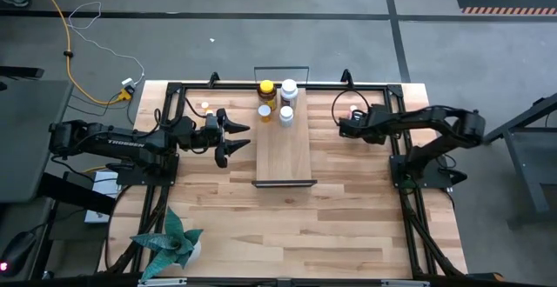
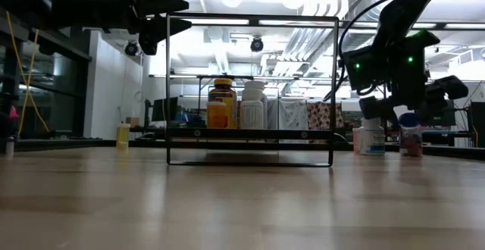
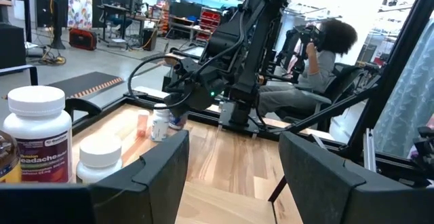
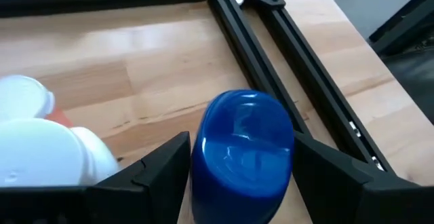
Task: Pick and place medicine bottles onto shelf by color
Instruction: Put the blue medicine bottle on the shelf
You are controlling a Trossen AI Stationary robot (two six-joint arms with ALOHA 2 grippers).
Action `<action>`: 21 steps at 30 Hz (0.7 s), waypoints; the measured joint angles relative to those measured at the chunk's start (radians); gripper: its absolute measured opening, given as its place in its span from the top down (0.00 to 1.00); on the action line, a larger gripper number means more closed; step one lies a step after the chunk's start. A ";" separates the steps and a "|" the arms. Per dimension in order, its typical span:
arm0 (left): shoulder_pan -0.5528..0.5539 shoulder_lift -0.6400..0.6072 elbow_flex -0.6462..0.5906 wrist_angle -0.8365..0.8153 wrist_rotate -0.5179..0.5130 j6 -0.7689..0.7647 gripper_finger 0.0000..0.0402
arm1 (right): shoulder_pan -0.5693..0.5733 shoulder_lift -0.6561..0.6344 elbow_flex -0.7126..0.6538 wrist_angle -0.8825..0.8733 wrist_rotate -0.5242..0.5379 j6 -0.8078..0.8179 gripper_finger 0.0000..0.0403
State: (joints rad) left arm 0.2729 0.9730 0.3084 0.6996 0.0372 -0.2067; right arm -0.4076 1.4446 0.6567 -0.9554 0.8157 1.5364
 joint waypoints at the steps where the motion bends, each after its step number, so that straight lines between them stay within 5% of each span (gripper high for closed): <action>1: 0.000 0.000 0.000 0.000 0.000 0.000 0.46 | -0.003 0.006 0.000 0.000 -0.004 -0.001 0.41; 15: 0.000 0.000 0.000 0.000 0.000 0.000 0.46 | -0.025 0.033 0.000 0.001 0.000 -0.054 0.58; 21: 0.000 0.000 0.000 0.000 0.000 0.000 0.46 | -0.009 0.033 0.043 -0.071 0.050 -0.053 0.58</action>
State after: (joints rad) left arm 0.2729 0.9730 0.3084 0.6996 0.0371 -0.2066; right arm -0.4167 1.4780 0.6993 -1.0259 0.8661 1.4834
